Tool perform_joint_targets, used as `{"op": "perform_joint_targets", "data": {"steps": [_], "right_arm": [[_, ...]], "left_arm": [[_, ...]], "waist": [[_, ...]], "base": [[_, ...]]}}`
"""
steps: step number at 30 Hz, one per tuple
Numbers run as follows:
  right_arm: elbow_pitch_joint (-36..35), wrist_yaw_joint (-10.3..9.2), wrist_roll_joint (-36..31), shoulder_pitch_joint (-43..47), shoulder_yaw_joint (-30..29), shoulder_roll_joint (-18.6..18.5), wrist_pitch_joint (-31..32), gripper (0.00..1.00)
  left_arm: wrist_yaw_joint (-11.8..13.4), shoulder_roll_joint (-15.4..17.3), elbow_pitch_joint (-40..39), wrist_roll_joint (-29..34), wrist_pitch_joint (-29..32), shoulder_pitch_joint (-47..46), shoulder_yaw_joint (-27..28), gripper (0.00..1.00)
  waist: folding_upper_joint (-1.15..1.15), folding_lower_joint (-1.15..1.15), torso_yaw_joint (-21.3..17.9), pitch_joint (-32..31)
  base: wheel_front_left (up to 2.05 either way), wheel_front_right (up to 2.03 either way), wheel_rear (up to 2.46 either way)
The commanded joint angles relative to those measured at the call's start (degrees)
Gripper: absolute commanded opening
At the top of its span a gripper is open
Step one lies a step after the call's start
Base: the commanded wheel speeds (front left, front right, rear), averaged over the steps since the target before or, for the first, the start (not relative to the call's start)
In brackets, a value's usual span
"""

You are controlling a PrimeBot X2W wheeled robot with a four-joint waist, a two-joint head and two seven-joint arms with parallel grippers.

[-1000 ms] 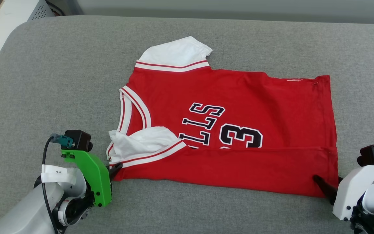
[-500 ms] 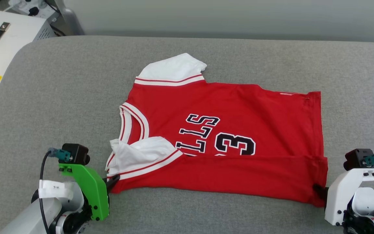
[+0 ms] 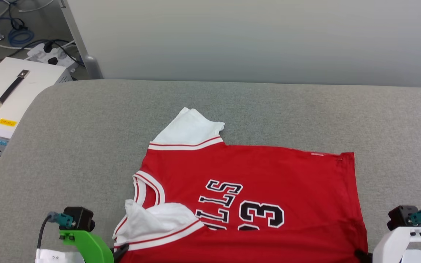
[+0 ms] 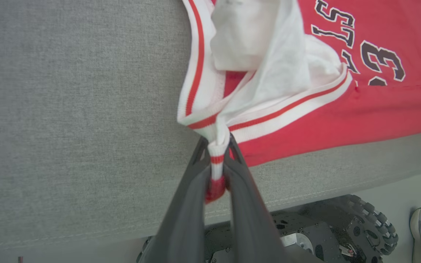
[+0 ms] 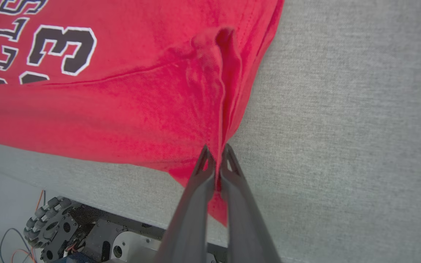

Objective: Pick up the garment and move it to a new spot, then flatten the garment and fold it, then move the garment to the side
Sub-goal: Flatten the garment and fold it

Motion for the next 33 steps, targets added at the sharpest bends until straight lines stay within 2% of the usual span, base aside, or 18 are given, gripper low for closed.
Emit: {"op": "perform_joint_targets", "data": {"steps": [1, 4, 10, 11, 12, 13, 14, 15, 21, 27, 33], "right_arm": [[-0.55, 0.01, 0.34, 1.66, -0.42, -0.21, 0.55, 0.0], [-1.18, 0.01, 0.2, 3.9, -1.01, 0.47, 0.94, 0.0], [-1.02, 0.01, -1.66, 5.1, -1.96, 2.69, -0.03, 0.0], [-0.65, 0.01, -1.72, 4.99, -2.2, 3.09, -0.72, 0.26], [-0.34, 0.01, -1.74, 4.86, -2.26, 3.38, -1.28, 0.46], [0.01, 0.01, -2.01, 4.67, -2.2, 3.6, -2.09, 0.97], [0.22, 0.01, -2.15, 4.54, -2.01, 3.71, -2.84, 1.0], [0.4, 0.01, -1.97, 4.34, -1.8, 3.91, -4.02, 1.0], [-0.23, 0.01, -1.78, 3.21, -1.44, 4.85, -14.67, 1.0], [-2.87, 0.01, -4.73, 2.25, -3.14, 6.58, -27.99, 1.0], [-6.03, 0.01, -9.5, 0.37, -3.62, 7.26, -37.33, 1.0]], "left_arm": [[0.71, 0.59, -0.58, -0.4, -0.71, 1.57, 0.19, 0.0], [0.6, -0.57, -0.55, -1.6, -2.6, 3.47, 0.67, 0.0], [-1.88, -3.9, 4.08, -2.85, -4.02, 3.43, 0.3, 0.0], [-2.54, -4.71, 5.31, -3.07, -4.19, 3.08, 0.22, 0.0], [-2.9, -5.17, 6.37, -3.03, -4.18, 2.76, 0.03, 0.0], [-3.02, -5.76, 7.69, -2.99, -4.1, 2.34, -0.15, 0.09], [-3.1, -6.51, 8.57, -3.41, -4.08, 2.09, -0.08, 0.47], [-3.32, -7.35, 9.31, -3.9, -4.19, 1.74, 0.11, 1.0], [-3.65, -8.46, 11.93, -1.86, -7.57, -0.48, 0.88, 1.0], [-1.24, -8.56, 11.83, 3.02, -15.15, -3.45, 3.04, 1.0], [1.55, -9.03, 10.93, 7.91, -21.71, -7.55, 4.92, 1.0]], "waist": [[0.0, 0.0, 0.19, -1.3], [0.0, 0.0, 0.14, -1.22], [0.0, 0.0, -0.33, -0.07], [0.0, 0.0, -0.36, 0.12], [0.0, 0.0, -0.47, 0.29], [0.0, 0.0, -0.6, 0.43], [0.0, 0.0, -0.69, 0.5], [0.0, 0.0, -0.84, 0.57], [0.0, 0.0, -1.09, 0.7], [0.0, 0.0, -0.88, 0.84], [0.0, 0.0, -1.3, 2.83]], "base": [[0.0, 0.0, 0.0], [0.0, 0.0, 0.0], [0.0, 0.0, 0.0], [0.0, 0.0, 0.0], [0.0, 0.0, 0.0], [0.0, 0.0, 0.0], [0.0, 0.0, 0.0], [0.0, 0.0, 0.0], [0.0, 0.0, 0.0], [0.0, 0.0, 0.0], [0.0, 0.0, 0.0]]}}
